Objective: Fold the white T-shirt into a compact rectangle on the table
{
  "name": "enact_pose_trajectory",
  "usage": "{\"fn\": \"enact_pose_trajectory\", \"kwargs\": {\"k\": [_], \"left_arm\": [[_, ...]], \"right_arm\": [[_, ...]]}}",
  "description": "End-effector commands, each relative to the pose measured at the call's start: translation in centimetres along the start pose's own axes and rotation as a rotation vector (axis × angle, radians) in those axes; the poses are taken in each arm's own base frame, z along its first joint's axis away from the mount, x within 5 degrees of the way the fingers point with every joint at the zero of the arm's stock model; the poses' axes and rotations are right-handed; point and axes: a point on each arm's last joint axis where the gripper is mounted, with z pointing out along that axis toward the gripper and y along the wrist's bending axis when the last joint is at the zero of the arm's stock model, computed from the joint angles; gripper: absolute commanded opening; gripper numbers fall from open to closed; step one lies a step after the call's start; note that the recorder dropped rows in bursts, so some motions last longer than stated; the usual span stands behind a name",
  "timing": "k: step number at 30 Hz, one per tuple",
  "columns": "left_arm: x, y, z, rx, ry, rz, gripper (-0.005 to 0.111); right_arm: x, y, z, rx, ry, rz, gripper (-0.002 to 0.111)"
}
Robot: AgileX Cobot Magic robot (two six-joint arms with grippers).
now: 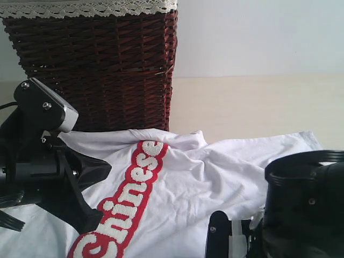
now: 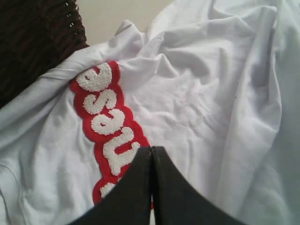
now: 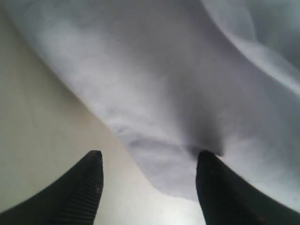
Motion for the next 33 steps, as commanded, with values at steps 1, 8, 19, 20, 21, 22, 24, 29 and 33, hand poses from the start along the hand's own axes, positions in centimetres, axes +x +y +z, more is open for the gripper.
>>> {"fn": "enact_pose_trajectory", "kwargs": {"k": [1,8,19,20,21,22,24,29,33], "left_arm": [[0.1,-0.1,0.0,0.003,0.002,0.005,0.000],[0.1,-0.1,0.0,0.003,0.002,0.005,0.000],[0.1,-0.1,0.0,0.003,0.002,0.005,0.000],[0.1,-0.1,0.0,0.003,0.002,0.005,0.000],[0.1,-0.1,0.0,0.003,0.002,0.005,0.000],[0.1,-0.1,0.0,0.003,0.002,0.005,0.000],[0.1,-0.1,0.0,0.003,0.002,0.005,0.000],[0.1,-0.1,0.0,0.003,0.002,0.005,0.000],[0.1,-0.1,0.0,0.003,0.002,0.005,0.000]], "right_arm": [[-0.5,-0.4,1.8,0.063,0.050,0.019,0.057],[-0.5,-1.4,2.4,0.153,0.216,0.027,0.022],[-2.5,-4.4,-3.1,0.233,0.313,-0.140,0.000],[-2.7,-4.7,-3.7,0.249,0.293,-0.156,0.000],[-2.9,-5.1,-4.2,0.274,0.279,-0.175,0.000],[-3.2,-5.8,-5.1,0.335,0.262,-0.190,0.000],[-3.7,-6.8,-6.1,0.426,0.247,-0.213,0.000],[-5.5,-7.6,-6.9,0.499,0.095,-0.263,0.000],[-6.9,-7.2,-6.7,0.468,-0.085,-0.194,0.005]]}}
